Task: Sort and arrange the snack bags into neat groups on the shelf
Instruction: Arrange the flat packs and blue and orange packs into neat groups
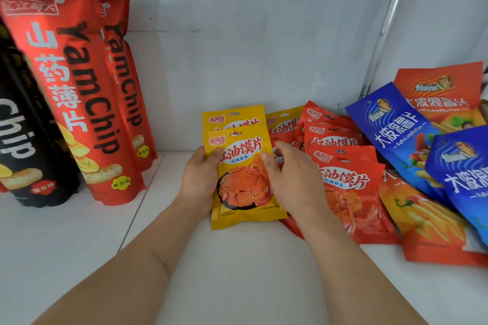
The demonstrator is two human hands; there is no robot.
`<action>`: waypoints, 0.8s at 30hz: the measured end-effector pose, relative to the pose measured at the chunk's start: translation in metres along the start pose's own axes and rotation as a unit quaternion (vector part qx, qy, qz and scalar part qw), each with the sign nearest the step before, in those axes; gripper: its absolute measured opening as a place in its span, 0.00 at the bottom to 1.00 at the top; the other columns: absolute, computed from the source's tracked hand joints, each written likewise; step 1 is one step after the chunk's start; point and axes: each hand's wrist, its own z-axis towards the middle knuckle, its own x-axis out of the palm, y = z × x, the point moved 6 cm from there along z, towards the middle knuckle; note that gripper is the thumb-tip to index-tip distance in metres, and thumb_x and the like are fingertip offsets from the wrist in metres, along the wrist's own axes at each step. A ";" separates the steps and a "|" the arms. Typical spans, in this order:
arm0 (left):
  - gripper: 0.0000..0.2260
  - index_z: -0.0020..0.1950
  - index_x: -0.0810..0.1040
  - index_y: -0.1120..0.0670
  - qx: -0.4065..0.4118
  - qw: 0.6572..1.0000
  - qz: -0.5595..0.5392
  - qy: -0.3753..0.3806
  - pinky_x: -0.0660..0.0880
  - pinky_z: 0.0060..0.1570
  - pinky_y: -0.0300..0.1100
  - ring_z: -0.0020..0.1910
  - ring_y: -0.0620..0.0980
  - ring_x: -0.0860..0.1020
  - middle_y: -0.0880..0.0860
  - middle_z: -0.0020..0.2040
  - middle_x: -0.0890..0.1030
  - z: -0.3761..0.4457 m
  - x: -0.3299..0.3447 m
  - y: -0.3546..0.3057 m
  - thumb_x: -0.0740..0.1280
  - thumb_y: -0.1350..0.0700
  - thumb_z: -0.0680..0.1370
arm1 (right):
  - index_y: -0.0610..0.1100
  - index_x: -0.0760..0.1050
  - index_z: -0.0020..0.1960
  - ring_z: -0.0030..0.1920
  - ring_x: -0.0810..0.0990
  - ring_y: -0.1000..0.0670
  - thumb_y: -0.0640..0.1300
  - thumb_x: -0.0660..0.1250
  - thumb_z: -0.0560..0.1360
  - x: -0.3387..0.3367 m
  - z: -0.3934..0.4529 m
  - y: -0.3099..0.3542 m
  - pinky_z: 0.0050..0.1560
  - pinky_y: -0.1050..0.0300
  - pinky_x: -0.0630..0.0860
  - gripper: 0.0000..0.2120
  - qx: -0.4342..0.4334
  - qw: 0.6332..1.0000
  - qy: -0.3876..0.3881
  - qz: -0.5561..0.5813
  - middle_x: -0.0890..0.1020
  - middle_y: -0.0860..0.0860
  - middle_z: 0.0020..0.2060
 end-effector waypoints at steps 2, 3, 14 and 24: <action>0.08 0.61 0.79 0.55 0.014 1.000 -0.015 0.001 0.82 0.52 0.55 0.50 0.56 0.86 0.54 0.52 0.87 -0.002 -0.001 -0.008 0.64 0.56 0.83 | 0.47 0.65 0.75 0.64 0.75 0.47 0.61 0.56 0.80 0.000 -0.006 0.002 0.61 0.51 0.72 0.28 0.014 0.997 0.030 0.064 0.78 0.50 0.64; 0.08 0.61 0.79 0.55 0.021 1.000 -0.022 -0.001 0.82 0.52 0.55 0.50 0.56 0.86 0.55 0.52 0.87 -0.003 -0.001 -0.012 0.64 0.56 0.83 | 0.47 0.63 0.76 0.66 0.75 0.47 0.61 0.57 0.80 0.001 -0.008 0.001 0.62 0.51 0.71 0.29 0.023 0.995 0.036 0.090 0.77 0.50 0.66; 0.08 0.61 0.78 0.56 0.032 0.998 -0.049 -0.005 0.83 0.51 0.54 0.49 0.56 0.86 0.56 0.52 0.87 -0.026 -0.010 -0.030 0.65 0.57 0.83 | 0.46 0.83 0.47 0.45 0.84 0.51 0.50 0.67 0.79 0.020 -0.013 0.009 0.50 0.51 0.81 0.09 0.134 0.909 0.113 0.379 0.86 0.51 0.43; 0.16 0.63 0.77 0.58 0.403 0.706 0.544 -0.209 0.76 0.46 0.49 0.53 0.58 0.80 0.55 0.57 0.81 -0.055 -0.043 -0.095 0.64 0.48 0.82 | 0.42 0.82 0.45 0.45 0.82 0.47 0.46 0.65 0.80 0.032 -0.002 0.037 0.48 0.50 0.79 0.11 0.169 0.916 0.084 0.353 0.84 0.49 0.42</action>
